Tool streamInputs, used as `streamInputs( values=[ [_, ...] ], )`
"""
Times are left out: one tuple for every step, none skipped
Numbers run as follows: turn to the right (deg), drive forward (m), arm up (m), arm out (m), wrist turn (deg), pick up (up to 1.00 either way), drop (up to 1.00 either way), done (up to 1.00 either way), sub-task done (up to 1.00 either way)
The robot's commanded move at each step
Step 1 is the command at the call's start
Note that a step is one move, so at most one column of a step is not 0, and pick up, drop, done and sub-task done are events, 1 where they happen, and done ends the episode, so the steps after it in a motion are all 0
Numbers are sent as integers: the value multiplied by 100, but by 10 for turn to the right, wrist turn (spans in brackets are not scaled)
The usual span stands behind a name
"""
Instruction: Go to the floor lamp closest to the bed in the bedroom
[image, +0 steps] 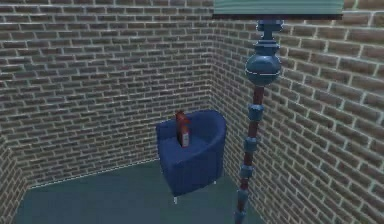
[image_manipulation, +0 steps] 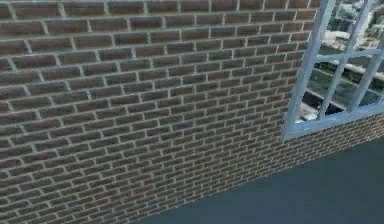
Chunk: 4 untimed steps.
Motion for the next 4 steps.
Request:
streamInputs(
  values=[
    [450, 0, 0, 0, 0, 0, 0, 0, 0],
    [450, 0, 0, 0, 0, 0, 0, 0, 0],
    [450, 0, 0, 0, 0, 0, 0, 0, 0],
    [330, 0, 0, 0, 0, 0, 0, 0, 0]
  ],
)
